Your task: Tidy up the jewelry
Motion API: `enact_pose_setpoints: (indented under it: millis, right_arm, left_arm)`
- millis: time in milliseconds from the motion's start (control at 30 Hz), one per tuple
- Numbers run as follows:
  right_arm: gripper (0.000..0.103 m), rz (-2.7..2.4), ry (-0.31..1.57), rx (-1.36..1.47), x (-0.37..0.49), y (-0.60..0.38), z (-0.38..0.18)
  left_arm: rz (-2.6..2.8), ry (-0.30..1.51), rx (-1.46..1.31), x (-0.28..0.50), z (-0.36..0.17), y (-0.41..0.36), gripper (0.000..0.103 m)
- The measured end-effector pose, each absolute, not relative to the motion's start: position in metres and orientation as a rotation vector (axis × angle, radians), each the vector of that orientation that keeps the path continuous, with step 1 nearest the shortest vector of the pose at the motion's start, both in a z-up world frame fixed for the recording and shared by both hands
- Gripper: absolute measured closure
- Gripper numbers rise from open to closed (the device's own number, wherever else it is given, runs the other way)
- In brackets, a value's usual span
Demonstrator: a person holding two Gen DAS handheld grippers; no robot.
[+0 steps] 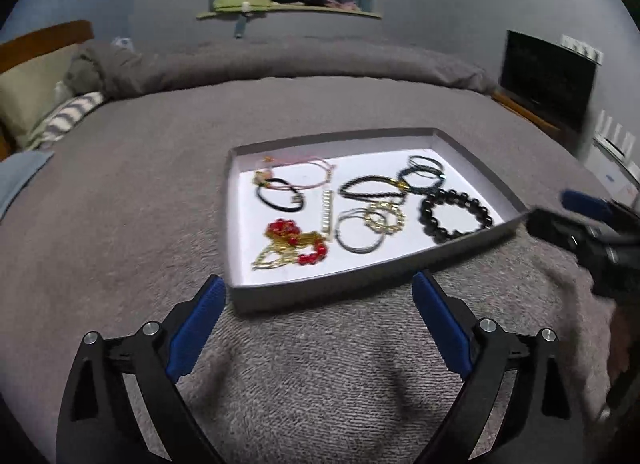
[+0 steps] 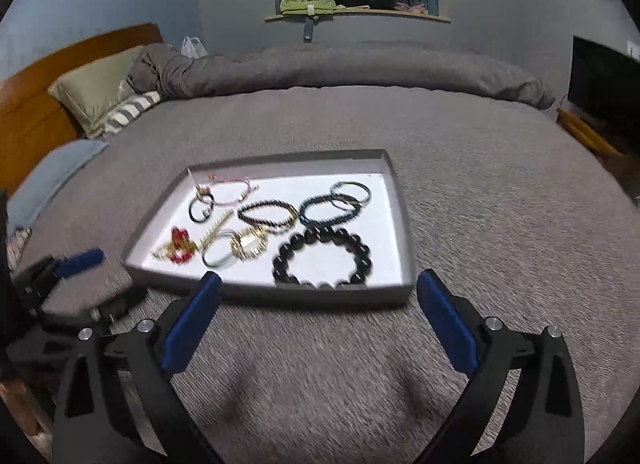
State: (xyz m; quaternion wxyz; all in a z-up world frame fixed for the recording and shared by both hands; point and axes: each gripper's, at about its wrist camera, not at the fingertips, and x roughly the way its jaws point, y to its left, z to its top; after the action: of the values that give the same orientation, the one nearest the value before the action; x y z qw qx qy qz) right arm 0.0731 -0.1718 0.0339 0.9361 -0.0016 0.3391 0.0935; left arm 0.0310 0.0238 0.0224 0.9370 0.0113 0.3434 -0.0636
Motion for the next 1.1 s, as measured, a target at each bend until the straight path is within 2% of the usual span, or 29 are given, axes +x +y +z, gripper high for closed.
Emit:
enact_pose_setpoints:
  millis: [400,1100]
  right_arm:
    - [0.006,0.151,0.686,-0.06,0.067,-0.169,0.011]
    - [0.006,0.154,0.707,-0.037,0.068,-0.175,0.004]
  left_arm:
    - [-0.054,0.633,0.034,0.03,0.013,0.022,0.004]
    - [-0.062,0.649,0.05,0.03,0.006,0.021,0.004]
